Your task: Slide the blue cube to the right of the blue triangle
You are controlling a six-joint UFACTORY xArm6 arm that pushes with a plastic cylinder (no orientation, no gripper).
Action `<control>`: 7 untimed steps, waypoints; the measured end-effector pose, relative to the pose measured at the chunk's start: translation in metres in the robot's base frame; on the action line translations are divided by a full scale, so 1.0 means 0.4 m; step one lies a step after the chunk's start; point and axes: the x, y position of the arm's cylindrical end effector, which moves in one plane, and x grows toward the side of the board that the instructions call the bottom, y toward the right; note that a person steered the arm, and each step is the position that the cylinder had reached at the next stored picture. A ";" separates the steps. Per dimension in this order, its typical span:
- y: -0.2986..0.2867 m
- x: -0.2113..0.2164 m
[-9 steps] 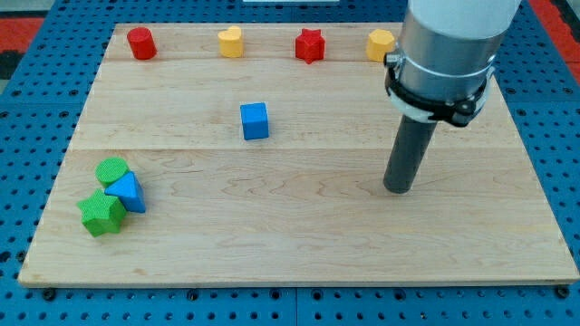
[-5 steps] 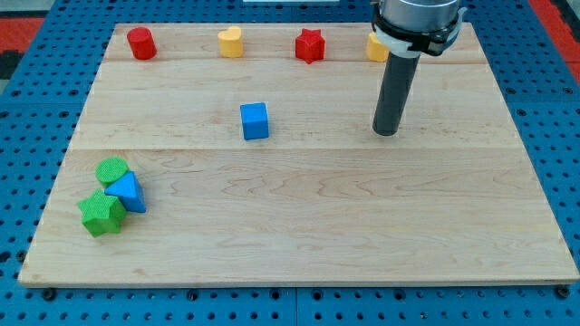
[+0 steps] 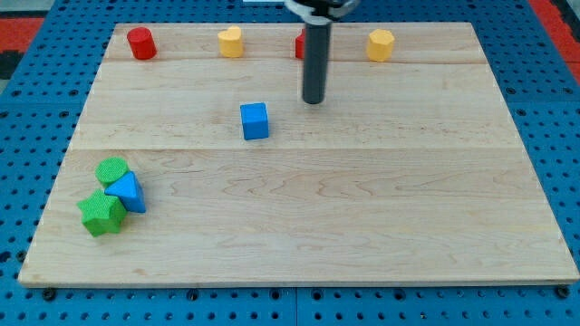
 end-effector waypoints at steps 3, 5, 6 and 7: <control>-0.202 0.235; -0.012 0.273; -0.016 0.365; -0.252 0.369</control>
